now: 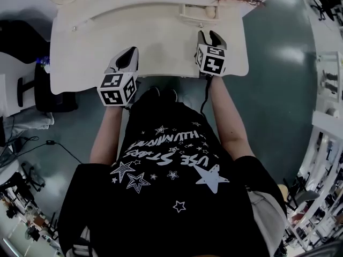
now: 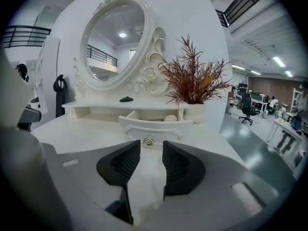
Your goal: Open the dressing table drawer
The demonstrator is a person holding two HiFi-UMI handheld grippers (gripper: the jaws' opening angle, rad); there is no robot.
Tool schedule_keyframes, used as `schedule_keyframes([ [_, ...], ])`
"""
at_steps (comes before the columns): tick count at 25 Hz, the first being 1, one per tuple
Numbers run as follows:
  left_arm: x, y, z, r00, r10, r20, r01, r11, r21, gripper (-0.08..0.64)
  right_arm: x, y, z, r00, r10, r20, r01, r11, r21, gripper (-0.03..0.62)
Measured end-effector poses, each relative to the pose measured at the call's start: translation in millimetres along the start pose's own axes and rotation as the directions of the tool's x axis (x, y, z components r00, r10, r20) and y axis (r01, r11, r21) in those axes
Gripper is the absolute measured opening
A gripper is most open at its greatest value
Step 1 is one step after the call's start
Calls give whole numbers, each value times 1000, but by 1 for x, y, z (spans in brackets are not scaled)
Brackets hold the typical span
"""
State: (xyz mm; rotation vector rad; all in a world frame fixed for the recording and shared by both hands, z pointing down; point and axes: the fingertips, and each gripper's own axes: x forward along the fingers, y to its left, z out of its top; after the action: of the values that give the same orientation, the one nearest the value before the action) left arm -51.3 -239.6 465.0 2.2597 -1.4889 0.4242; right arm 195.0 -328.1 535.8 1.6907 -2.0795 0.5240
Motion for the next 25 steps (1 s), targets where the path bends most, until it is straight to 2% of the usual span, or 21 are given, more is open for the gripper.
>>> schedule_keyframes([
  [5,-12,8,-19,1000,16,-24,-16,1000,-15,2,-7,10,-6,1000,10,22,-11,1000,16,144],
  [8,-19,13,-18,1000,11,-14,-11,1000,-15,2,-9,16,-5,1000,2,29,-3,1000,29,117],
  [11,-34,13,-15,1000,12,5,-12,1000,-15,2,-23,18,-2,999,-13,47,12,999,37,37],
  [12,-40,15,-15,1000,17,12,-17,1000,-17,2,-29,21,0,998,-13,57,11,999,31,28],
  [19,-87,35,-27,999,33,41,-31,999,-41,2,-71,64,30,989,13,148,-11,1000,-14,28],
  [25,-122,30,-34,998,18,68,-16,999,-34,2,-121,97,42,976,42,214,-32,998,-49,28],
])
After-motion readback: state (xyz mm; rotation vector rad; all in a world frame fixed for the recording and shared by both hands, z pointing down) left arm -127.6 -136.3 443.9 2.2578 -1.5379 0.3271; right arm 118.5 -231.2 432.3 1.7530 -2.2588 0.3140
